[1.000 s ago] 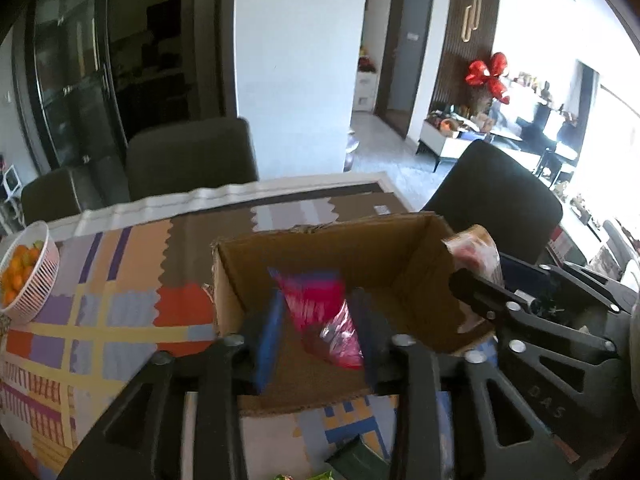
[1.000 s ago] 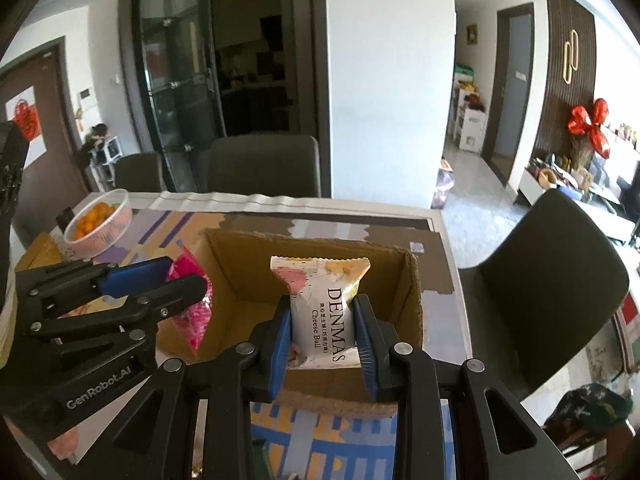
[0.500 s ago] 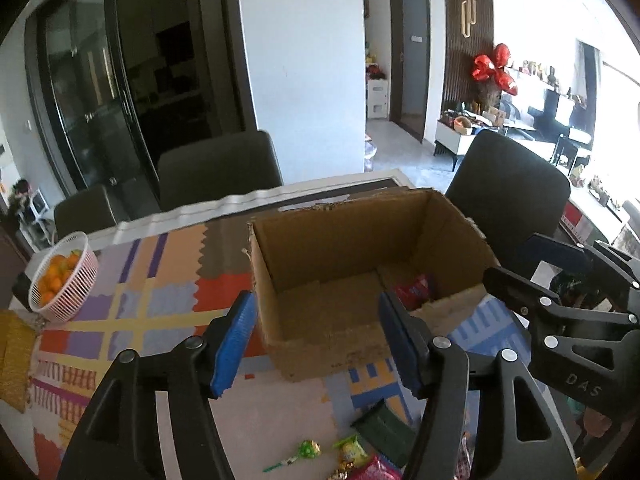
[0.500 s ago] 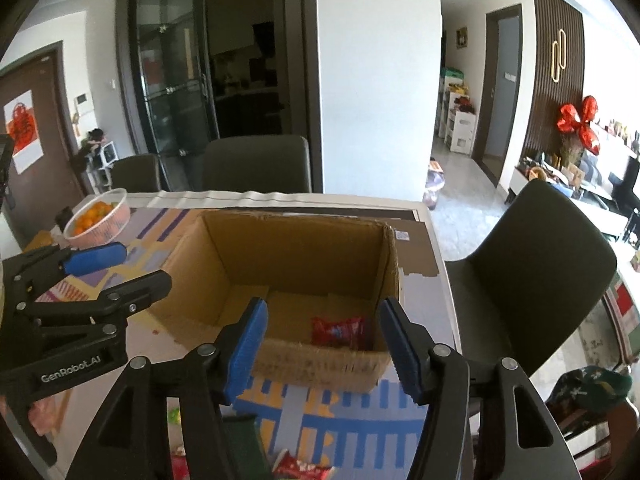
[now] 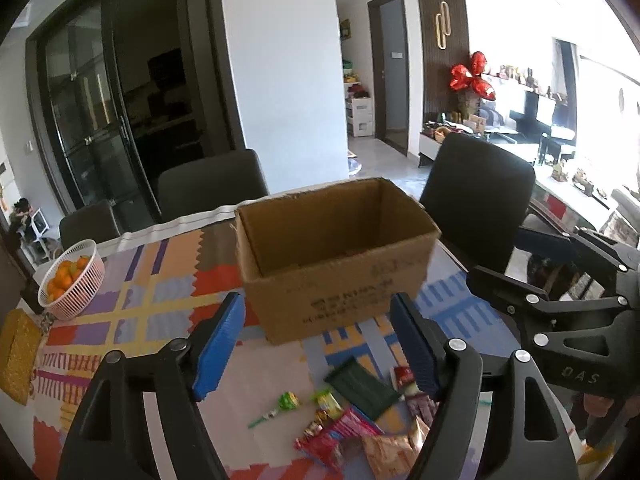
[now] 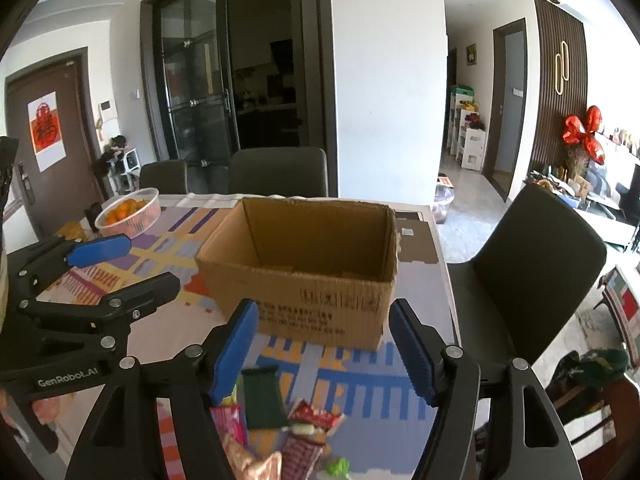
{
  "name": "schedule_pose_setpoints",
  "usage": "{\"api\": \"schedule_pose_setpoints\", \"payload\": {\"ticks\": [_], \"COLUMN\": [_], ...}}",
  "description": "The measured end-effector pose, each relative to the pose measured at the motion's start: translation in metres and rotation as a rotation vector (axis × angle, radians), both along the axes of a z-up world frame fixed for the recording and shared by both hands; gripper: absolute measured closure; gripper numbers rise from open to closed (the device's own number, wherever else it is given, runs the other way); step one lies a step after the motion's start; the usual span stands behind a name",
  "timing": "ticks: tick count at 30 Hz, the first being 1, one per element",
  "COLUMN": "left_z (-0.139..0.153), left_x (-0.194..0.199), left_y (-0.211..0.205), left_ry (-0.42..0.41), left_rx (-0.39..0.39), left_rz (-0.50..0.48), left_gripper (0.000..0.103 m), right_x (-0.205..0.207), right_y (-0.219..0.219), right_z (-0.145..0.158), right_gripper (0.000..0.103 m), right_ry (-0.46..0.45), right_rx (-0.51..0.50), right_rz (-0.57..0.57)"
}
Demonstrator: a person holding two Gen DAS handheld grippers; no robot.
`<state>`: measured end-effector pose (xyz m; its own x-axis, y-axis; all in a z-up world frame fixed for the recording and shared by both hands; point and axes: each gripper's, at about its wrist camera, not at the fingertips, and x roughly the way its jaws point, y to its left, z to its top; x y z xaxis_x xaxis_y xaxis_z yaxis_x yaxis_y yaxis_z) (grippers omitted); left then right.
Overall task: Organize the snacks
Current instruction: 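Move both grippers back to the snack pile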
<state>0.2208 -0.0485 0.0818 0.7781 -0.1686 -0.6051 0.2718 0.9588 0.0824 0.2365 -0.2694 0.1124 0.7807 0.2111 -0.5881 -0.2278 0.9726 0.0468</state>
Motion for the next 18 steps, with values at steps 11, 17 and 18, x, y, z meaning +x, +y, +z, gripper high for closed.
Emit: {"api": "schedule_pose_setpoints", "payload": {"ticks": [11, 17, 18], "left_z": [-0.035, -0.06, -0.064], "left_x": [-0.048, -0.067, -0.069], "left_y": [-0.016, -0.026, -0.027], "left_ry": [0.046, 0.071, 0.08], "left_rx": [0.054, 0.131, 0.139], "left_rz": [-0.087, -0.167, -0.177], "left_gripper": [0.028, 0.026, 0.026], "right_x": [-0.049, -0.067, -0.068], "right_y": [-0.01, -0.01, -0.01], "right_z": [-0.023, -0.042, -0.046], "right_gripper": [0.033, 0.033, 0.033], "right_ry": [0.02, 0.065, 0.074], "right_rx": [-0.043, -0.076, -0.081], "right_rz": [0.007, 0.014, 0.016]}}
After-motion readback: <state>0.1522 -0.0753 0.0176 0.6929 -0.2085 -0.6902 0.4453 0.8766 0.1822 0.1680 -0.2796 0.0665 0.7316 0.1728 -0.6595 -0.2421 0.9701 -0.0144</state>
